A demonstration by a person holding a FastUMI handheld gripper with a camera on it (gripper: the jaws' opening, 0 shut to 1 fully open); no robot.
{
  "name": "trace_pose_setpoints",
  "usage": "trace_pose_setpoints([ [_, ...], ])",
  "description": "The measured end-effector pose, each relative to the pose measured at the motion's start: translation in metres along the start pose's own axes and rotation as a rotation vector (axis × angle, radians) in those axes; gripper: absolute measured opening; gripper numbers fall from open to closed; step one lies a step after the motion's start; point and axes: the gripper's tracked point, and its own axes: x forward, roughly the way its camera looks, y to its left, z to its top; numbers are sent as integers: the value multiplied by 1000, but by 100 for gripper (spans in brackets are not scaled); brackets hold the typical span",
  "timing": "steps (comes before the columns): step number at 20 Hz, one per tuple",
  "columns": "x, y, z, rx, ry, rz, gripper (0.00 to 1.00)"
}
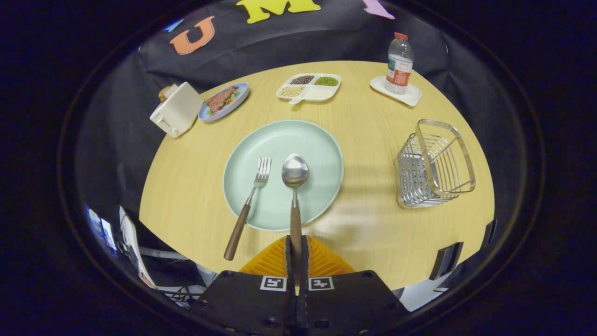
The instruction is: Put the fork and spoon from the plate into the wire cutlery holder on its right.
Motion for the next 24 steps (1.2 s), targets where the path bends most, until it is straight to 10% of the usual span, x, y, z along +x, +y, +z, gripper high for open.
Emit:
trace_pose_setpoints([
  [10,-124,-79,44,92,-146,-63,2],
  [24,-114,-142,23,225,1,-142,2],
])
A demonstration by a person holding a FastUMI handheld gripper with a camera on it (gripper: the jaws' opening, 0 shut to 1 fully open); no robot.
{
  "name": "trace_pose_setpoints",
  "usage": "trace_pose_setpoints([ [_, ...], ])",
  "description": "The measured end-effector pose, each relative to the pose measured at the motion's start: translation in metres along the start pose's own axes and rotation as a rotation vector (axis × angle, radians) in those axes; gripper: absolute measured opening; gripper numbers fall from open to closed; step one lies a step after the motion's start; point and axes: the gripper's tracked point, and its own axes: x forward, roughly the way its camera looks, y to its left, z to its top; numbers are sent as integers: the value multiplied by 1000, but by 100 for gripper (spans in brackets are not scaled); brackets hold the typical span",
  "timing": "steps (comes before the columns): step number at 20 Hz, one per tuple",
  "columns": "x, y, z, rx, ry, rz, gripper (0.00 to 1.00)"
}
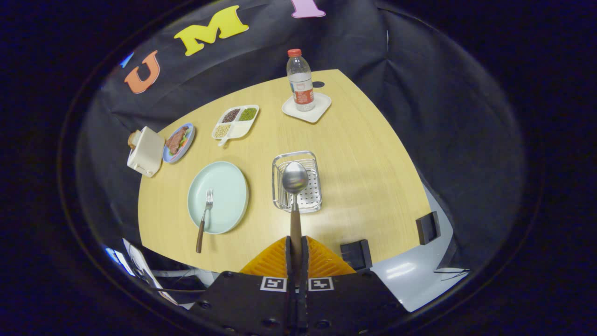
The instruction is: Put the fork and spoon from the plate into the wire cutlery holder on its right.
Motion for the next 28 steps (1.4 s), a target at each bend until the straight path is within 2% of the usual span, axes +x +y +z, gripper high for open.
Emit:
trace_pose_setpoints([
  [5,11,1,6,45,19,-5,2],
  [11,3,4,27,82,-54,-19,9],
  [12,1,5,29,84,-71,-20,14],
  [14,-5,9,34,75,-104,-25,36],
  [15,-8,13,35,68,-122,-27,42],
  [18,-14,32,34,47,-158,-15,73],
  [20,-15,50,26,30,-164,2,85],
  [22,-11,68,15,1,-161,5,92],
  [28,13,141,-32,-88,-111,43,93],
])
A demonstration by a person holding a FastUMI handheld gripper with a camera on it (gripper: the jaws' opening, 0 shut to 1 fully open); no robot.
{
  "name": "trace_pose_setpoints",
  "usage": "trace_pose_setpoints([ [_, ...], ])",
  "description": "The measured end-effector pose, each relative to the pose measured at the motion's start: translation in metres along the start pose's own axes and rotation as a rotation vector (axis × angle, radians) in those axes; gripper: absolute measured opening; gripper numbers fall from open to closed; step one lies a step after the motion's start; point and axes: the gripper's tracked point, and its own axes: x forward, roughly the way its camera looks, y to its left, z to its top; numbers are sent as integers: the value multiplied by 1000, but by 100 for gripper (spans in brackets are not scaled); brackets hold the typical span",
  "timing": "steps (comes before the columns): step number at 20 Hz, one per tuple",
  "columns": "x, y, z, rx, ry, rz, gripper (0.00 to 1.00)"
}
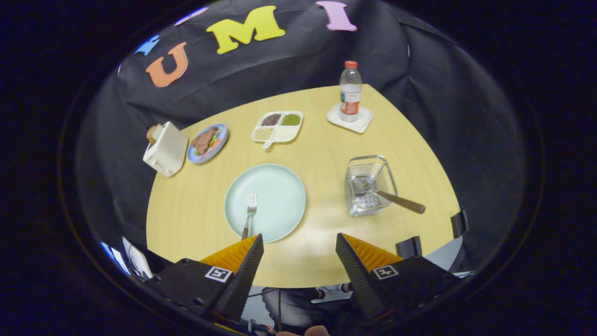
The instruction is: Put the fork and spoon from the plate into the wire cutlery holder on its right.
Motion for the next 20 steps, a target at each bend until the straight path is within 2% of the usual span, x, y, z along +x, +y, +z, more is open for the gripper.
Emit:
trace_pose_setpoints([
  [8,61,78,-50,-19,98,27,93],
  [15,101,95,-73,11,168,-3,92],
  [16,104,95,-76,15,179,-8,84],
  [19,113,97,-87,28,226,-6,78],
  [20,116,95,-88,20,230,-19,72],
])
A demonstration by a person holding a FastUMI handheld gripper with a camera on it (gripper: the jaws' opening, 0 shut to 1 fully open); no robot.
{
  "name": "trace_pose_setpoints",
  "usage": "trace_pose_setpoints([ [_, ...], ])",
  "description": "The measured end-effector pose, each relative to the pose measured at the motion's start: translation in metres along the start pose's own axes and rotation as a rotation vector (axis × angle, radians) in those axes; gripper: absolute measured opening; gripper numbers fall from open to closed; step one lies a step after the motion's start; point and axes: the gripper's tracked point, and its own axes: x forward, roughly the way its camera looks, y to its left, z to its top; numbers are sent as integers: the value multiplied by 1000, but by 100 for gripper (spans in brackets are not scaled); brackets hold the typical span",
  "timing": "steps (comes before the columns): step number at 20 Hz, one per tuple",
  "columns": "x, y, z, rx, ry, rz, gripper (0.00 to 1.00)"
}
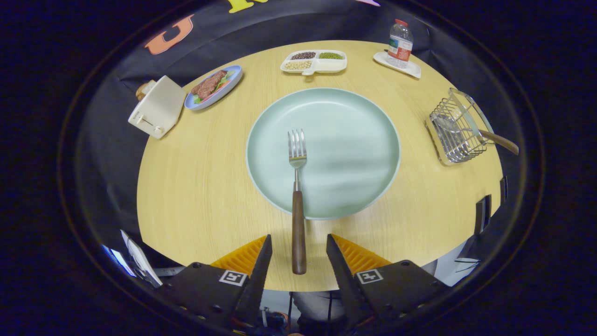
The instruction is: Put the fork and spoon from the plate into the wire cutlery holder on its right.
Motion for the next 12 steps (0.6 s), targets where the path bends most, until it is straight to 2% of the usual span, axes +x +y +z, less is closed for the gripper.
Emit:
trace_pose_setpoints([
  [1,3,-1,0,-2,1,-8,65],
  [2,4,-1,1,-5,-2,-13,54],
  [4,8,-2,6,-28,-14,-26,48],
  [5,7,-3,6,-24,-16,-38,48],
  [6,-8,-1,13,-26,-19,-44,10],
  [7,7,-3,7,-35,-12,-44,16],
  [10,7,-3,8,-41,-6,-36,5],
  [12,4,-4,8,-45,-6,-34,6],
])
